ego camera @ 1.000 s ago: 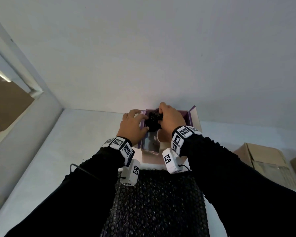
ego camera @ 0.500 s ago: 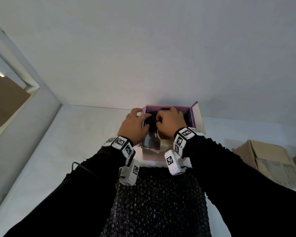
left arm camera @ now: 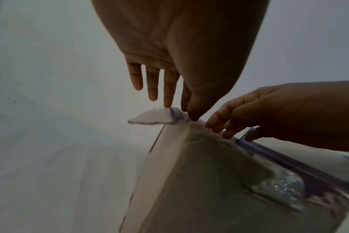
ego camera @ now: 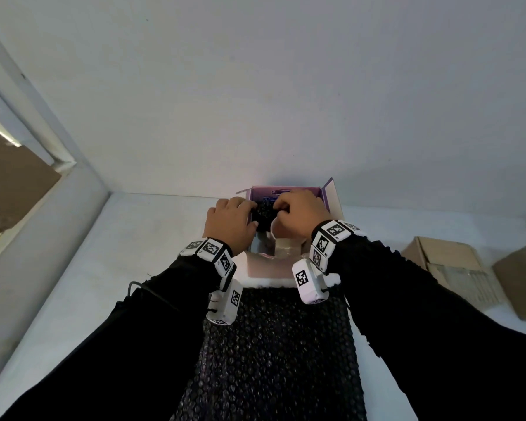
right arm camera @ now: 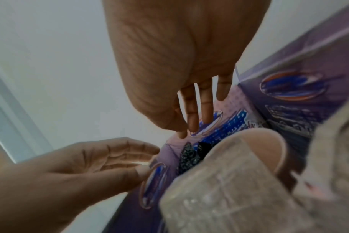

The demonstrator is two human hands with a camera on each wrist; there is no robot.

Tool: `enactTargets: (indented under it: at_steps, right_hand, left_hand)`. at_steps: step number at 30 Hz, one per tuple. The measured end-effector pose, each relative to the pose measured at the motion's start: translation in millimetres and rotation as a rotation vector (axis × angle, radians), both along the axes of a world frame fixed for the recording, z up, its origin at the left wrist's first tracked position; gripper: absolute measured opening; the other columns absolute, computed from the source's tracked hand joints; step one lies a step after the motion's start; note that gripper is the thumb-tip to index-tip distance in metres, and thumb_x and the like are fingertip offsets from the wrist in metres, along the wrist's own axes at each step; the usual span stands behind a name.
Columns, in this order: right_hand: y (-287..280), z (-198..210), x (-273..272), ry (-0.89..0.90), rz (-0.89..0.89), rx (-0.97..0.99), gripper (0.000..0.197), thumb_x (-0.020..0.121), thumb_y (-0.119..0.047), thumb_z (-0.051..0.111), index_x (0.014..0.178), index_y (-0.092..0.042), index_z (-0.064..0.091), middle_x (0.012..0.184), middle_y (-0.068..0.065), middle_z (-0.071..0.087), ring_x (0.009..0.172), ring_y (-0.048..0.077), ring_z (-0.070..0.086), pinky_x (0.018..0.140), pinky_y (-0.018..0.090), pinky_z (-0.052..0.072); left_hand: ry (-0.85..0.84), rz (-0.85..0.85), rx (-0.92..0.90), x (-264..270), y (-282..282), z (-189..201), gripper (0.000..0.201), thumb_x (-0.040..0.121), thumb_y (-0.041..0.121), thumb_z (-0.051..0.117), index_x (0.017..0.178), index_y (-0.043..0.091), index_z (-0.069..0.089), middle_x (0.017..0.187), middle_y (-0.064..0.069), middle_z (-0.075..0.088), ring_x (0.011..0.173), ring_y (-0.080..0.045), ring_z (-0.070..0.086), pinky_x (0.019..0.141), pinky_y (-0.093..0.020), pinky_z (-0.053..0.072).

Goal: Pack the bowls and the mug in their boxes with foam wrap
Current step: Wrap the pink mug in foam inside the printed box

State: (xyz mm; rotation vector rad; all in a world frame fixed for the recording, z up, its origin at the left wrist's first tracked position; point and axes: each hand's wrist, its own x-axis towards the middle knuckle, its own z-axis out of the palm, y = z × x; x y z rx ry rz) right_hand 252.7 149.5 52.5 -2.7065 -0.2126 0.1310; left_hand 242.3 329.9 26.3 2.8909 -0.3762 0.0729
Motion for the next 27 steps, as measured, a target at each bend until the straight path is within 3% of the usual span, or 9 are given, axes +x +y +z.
enactTargets:
  at_steps: [5, 9, 12, 14, 17, 19, 20, 22, 27]
  right_hand:
    - [-1.0, 12.9, -50.6, -0.14, 0.078, 0.307, 0.021, 0.083, -0.014, 0.058, 0.099, -0.023, 0.068, 0.092, -0.01, 0.066, 0.082, 0.008, 0.061, 0.079, 0.033, 0.052]
    - [-6.3, -0.7, -104.8, -0.246, 0.195, 0.379, 0.011, 0.082, -0.018, 0.06, 0.089, -0.025, 0.065, 0.083, -0.012, 0.063, 0.077, 0.004, 0.059, 0.07, 0.026, 0.051]
    - [-11.6, -24.5, -141.9, -0.34, 0.199, 0.332, 0.006, 0.079, -0.02, 0.062, 0.083, -0.023, 0.065, 0.077, -0.012, 0.061, 0.073, 0.005, 0.055, 0.067, 0.028, 0.048]
    - [-15.0, -44.3, -162.1, -0.3, 0.172, 0.317, 0.009, 0.078, -0.025, 0.063, 0.086, -0.024, 0.064, 0.079, -0.012, 0.06, 0.075, 0.006, 0.053, 0.068, 0.031, 0.048]
    - [-17.9, -77.2, -187.5, 0.031, 0.214, 0.138, 0.052, 0.072, -0.053, 0.067, 0.117, -0.034, 0.053, 0.113, -0.009, 0.054, 0.104, 0.011, 0.045, 0.09, 0.038, 0.045]
    - [-18.5, -95.8, -204.2, 0.249, 0.241, -0.068, 0.089, 0.06, -0.068, 0.071, 0.136, -0.038, 0.034, 0.137, -0.006, 0.034, 0.123, 0.02, 0.029, 0.102, 0.046, 0.035]
    - [-18.1, -102.7, -210.9, 0.287, 0.246, -0.145, 0.096, 0.058, -0.068, 0.073, 0.139, -0.038, 0.029, 0.143, -0.005, 0.027, 0.128, 0.023, 0.023, 0.104, 0.048, 0.031]
    - [-16.9, -109.8, -218.5, 0.259, 0.235, -0.198, 0.088, 0.064, -0.06, 0.075, 0.138, -0.038, 0.033, 0.145, -0.005, 0.026, 0.131, 0.025, 0.023, 0.103, 0.048, 0.03]
    - [-19.1, -102.1, -213.2, 0.038, 0.155, -0.016, 0.033, 0.086, -0.039, 0.064, 0.119, -0.034, 0.06, 0.127, -0.012, 0.054, 0.119, 0.019, 0.041, 0.094, 0.037, 0.034]
  left_hand:
    - [-0.092, -0.115, -0.064, -32.2, 1.3, 14.4, 0.023, 0.085, 0.033, 0.059, 0.105, 0.027, 0.068, 0.11, 0.0, 0.064, 0.108, -0.027, 0.05, 0.085, -0.038, 0.042]
    - [-0.157, -0.227, -0.229, -64.7, 6.3, 8.7, 0.012, 0.083, 0.019, 0.061, 0.091, 0.021, 0.07, 0.097, 0.0, 0.063, 0.092, -0.025, 0.051, 0.076, -0.038, 0.046]
    - [-0.19, -0.272, -0.337, -94.0, 12.6, -6.3, 0.013, 0.083, 0.011, 0.061, 0.089, 0.02, 0.069, 0.092, 0.002, 0.064, 0.087, -0.021, 0.053, 0.072, -0.032, 0.046]
    - [-0.152, -0.287, -0.335, -114.6, 16.6, -18.8, 0.012, 0.084, 0.01, 0.062, 0.089, 0.019, 0.069, 0.091, 0.003, 0.064, 0.086, -0.019, 0.056, 0.073, -0.031, 0.048]
    - [0.045, -0.278, -0.238, -141.9, 23.4, -39.7, 0.013, 0.087, 0.02, 0.06, 0.096, 0.022, 0.068, 0.093, 0.004, 0.063, 0.09, -0.017, 0.057, 0.079, -0.033, 0.049]
    - [0.16, -0.282, -0.161, -155.4, 27.7, -55.3, 0.018, 0.087, 0.025, 0.058, 0.103, 0.025, 0.067, 0.101, 0.003, 0.062, 0.097, -0.019, 0.057, 0.086, -0.034, 0.048]
    - [0.201, -0.284, -0.134, -160.5, 29.7, -61.2, 0.021, 0.087, 0.029, 0.057, 0.107, 0.026, 0.065, 0.105, 0.003, 0.06, 0.101, -0.02, 0.057, 0.089, -0.036, 0.048]
    - [0.26, -0.28, -0.089, -168.9, 32.5, -68.7, 0.032, 0.086, 0.038, 0.057, 0.117, 0.027, 0.059, 0.115, 0.002, 0.057, 0.109, -0.021, 0.053, 0.094, -0.039, 0.046]
    - [0.236, -0.227, -0.024, -181.2, 34.5, -68.6, 0.077, 0.067, 0.074, 0.049, 0.135, 0.036, 0.043, 0.14, 0.005, 0.04, 0.127, -0.021, 0.034, 0.103, -0.043, 0.038]
